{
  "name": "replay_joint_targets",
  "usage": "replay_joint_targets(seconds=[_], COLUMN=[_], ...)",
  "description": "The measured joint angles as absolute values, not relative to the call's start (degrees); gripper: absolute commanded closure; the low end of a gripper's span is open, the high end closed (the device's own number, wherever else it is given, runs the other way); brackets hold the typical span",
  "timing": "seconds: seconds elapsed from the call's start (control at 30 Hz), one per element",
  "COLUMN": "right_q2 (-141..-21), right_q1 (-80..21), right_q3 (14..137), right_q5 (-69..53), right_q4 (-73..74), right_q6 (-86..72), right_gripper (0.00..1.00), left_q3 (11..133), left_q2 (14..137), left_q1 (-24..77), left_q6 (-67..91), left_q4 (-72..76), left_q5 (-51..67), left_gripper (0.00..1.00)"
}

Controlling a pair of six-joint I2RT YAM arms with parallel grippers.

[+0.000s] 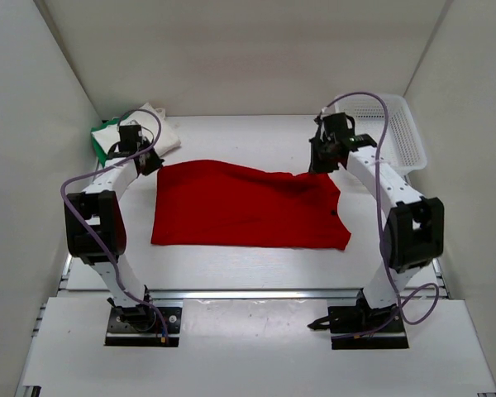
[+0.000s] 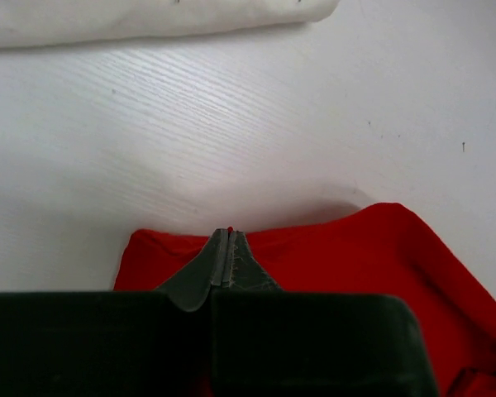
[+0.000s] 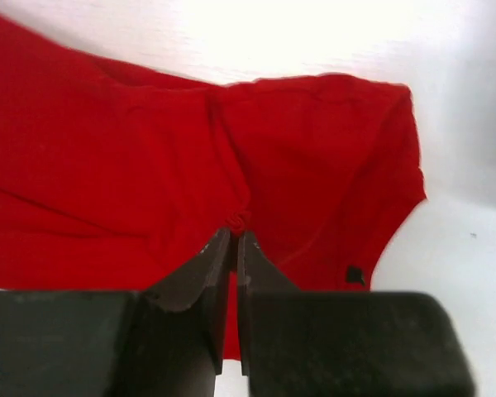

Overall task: Fold and stack the t-shirts
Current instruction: Fold the other side of the tshirt into a rectangle

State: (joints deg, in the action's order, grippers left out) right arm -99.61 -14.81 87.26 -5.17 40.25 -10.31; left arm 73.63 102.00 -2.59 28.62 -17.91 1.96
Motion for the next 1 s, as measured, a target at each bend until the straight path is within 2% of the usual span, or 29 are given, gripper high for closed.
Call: replay_joint_targets(seconds=[0.2,0.53,0.77,0.93,0.97,1.0], right_q2=[-86.04,-67.09,-62.04,-58.33,-57.39,-56.53], right_q1=[-12.29,-11.81,-10.04,-9.45,-9.04,-8.6], right_q3=[68.93,50.63,37.06,30.57,29.15,27.81], right_q5=[-3.38,-1.96,-2.37,-3.97,-4.19,-4.4], right_q4=[32.6,25.8,24.73,22.85,22.46,22.33], right_q6=[-12.56,-16.45,-20.93,-24.6,-25.36,-25.98], right_gripper=[1.0,0.99,1.0,0.99,1.0,0.98], left_q3=[70.43,65.54,54.46,47.94,47.05,46.33], left_q2=[100.68,93.76,89.17,89.41,89.62,89.89], left_q1=[-2.9,-4.01,-8.12,-12.45,-13.06,-13.61], left_q6=[28.95,29.5,32.47,37.17,38.19,39.05], left_q4=[-17.78,-16.78,-14.52,-11.77,-11.11,-10.59], left_q5=[2.83,4.16,8.12,15.25,16.38,17.34], left_gripper=[1.0,1.0,1.0,1.0,0.99,0.92])
